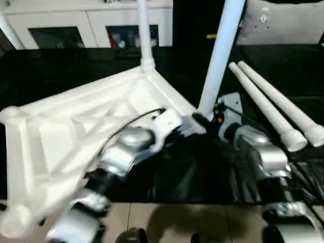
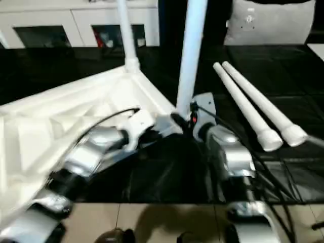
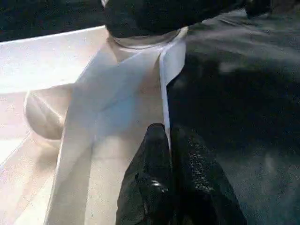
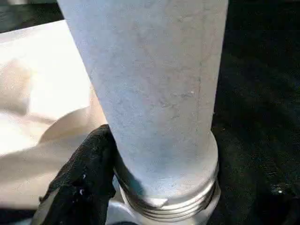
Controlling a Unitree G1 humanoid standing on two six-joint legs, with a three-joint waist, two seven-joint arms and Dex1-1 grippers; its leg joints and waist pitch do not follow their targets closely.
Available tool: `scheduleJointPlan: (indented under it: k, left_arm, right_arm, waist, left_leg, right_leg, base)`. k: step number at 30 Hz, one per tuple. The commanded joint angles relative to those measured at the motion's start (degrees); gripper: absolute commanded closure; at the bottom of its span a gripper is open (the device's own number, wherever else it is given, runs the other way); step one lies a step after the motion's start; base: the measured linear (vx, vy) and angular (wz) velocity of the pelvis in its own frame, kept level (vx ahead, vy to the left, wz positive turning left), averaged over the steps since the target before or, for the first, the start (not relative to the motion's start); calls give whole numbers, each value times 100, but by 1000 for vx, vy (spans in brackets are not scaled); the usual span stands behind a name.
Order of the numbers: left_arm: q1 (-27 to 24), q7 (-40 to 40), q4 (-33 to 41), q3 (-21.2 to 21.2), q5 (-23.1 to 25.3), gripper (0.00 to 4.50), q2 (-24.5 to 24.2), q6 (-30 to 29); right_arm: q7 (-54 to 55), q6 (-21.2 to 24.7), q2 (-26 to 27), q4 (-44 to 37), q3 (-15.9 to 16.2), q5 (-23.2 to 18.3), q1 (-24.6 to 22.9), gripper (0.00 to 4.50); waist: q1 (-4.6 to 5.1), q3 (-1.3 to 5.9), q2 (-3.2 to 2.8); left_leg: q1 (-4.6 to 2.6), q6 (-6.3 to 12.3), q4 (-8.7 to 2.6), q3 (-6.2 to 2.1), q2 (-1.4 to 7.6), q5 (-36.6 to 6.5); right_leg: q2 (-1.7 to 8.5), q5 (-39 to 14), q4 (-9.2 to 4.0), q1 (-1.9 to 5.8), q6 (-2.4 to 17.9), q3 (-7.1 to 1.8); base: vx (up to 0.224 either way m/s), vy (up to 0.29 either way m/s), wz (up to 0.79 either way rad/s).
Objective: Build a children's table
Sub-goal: Rotate leg to tighten
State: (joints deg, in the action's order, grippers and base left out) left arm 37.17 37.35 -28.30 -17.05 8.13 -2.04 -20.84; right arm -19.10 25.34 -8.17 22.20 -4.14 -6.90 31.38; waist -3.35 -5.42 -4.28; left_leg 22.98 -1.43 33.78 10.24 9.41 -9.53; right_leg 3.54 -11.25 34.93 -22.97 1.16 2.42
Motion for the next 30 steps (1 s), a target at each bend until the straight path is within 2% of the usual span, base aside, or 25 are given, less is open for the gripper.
scheduleJointPlan:
  k: [1,3,5,6,7,8,11,12,13,19,20,23,25,28,30]
  left_arm:
    - [166,-82,196,-148,-206,450,413,53]
    - [143,-116,274,-208,-118,450,424,-3]
    - [45,-85,404,-262,-61,450,365,-84]
    - [6,-52,437,-278,-50,450,314,-82]
    - [-23,-17,456,-288,-40,450,258,-68]
    - [-25,-16,455,-289,-37,450,254,-68]
    - [-34,121,396,-240,-26,450,52,125]
    - [-38,209,387,-213,-56,450,-19,195]
    - [-32,272,352,-188,-66,450,-92,233]
    - [-21,652,161,-224,-31,450,-469,651]
    - [-38,947,119,-286,-43,450,-697,884]
    - [-60,1292,106,-357,-77,450,-928,1109]
    - [-88,1582,107,-433,-93,450,-1109,1380]
    - [-167,2118,167,-508,-240,450,-1310,1776]
    - [-193,2368,199,-565,-282,450,-1409,1904]
  right_arm:
    - [24,182,291,190,307,2,-82,124]
    - [115,-45,282,138,237,63,-91,110]
    - [76,-124,313,53,60,-133,-105,100]
    - [30,-151,288,24,46,-170,-125,88]
    - [-34,-206,252,0,54,-184,-151,88]
    - [-38,-215,248,0,55,-183,-153,67]
    - [-279,-281,64,-194,90,-171,-316,57]
    - [-365,-273,-17,-274,91,-185,-386,28]
    - [-504,-288,-114,-346,94,-218,-455,21]
    - [-1206,-427,-605,-577,83,-339,-734,7]
    - [-1706,-601,-988,-617,107,-347,-828,7]
    - [-2305,-755,-1414,-685,161,-384,-898,7]
    - [-2708,-877,-1672,-709,235,-414,-910,7]
    - [-3172,-1229,-1937,-669,338,-394,-883,7]
    - [-3275,-1387,-2006,-603,361,-353,-826,7]
  waist:
    - [-23,353,73]
    - [-29,380,81]
    - [-32,409,76]
    - [-40,409,45]
    - [-43,410,56]
    - [-47,408,56]
    - [-61,396,53]
    - [-74,395,58]
    - [-72,400,55]
    - [-116,394,52]
    - [-114,406,31]
    - [-183,423,54]
    - [-178,440,45]
    - [-192,449,76]
    - [-193,457,58]
  left_leg:
    - [-147,174,-438,-169,342,-1284]
    - [-119,256,-427,-171,346,-1103]
    - [-101,430,-396,-163,344,-829]
    - [-94,501,-389,-164,346,-768]
    - [-97,525,-386,-161,349,-766]
    - [-93,558,-389,-164,350,-755]
    - [-107,556,-399,-162,358,-848]
    - [-119,540,-406,-162,364,-868]
    - [-116,543,-404,-161,364,-842]
    - [-115,529,-406,-163,372,-889]
    - [-125,524,-400,-160,380,-867]
    - [-118,622,-362,-152,378,-736]
    - [-105,690,-353,-150,380,-692]
    - [-110,719,-342,-147,387,-746]
    - [-111,729,-340,-138,402,-698]
  right_leg:
    - [508,-1603,-540,193,1040,-262]
    - [503,-1163,-505,224,1099,-257]
    - [507,-553,-450,252,1238,-247]
    - [506,-383,-444,256,1295,-237]
    - [509,-329,-442,263,1320,-235]
    - [508,-278,-431,272,1353,-227]
    - [508,-427,-457,276,1343,-223]
    - [503,-471,-462,283,1307,-224]
    - [507,-438,-449,282,1319,-226]
    - [516,-529,-455,276,1299,-226]
    - [513,-489,-447,275,1330,-229]
    - [517,-196,-420,300,1339,-231]
    - [513,-106,-395,306,1392,-216]
    - [528,-243,-407,305,1443,-205]
    - [513,-207,-375,287,1485,-202]
  base:
    - [0,0,0]
    - [0,0,0]
    - [0,0,0]
    - [0,0,0]
    - [0,0,0]
    - [0,0,0]
    - [0,0,0]
    - [0,0,0]
    - [0,0,0]
    - [0,0,0]
    - [0,0,0]
    - [0,0,0]
    - [0,0,0]
    - [0,0,0]
    - [0,0,0]
